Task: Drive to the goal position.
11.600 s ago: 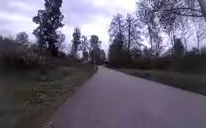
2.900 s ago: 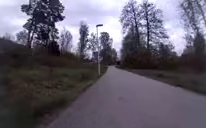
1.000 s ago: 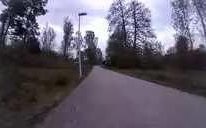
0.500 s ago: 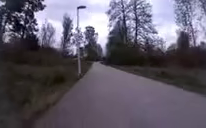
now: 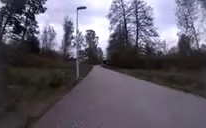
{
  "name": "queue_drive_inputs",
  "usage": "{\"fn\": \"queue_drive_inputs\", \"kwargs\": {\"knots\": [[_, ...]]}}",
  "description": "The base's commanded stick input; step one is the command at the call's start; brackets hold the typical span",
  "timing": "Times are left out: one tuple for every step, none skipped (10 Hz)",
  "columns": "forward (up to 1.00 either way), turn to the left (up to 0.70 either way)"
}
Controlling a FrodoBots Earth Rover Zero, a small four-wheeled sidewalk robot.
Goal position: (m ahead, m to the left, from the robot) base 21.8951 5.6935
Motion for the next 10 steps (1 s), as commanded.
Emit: {"fn": "queue_drive_inputs", "kwargs": {"knots": [[1.0, 0.0], [1.0, 0.0], [1.0, 0.0], [1.0, 0.0], [1.0, 0.0], [1.0, 0.0], [1.0, 0.0], [1.0, 0.0], [1.0, 0.0], [1.0, 0.0]]}}
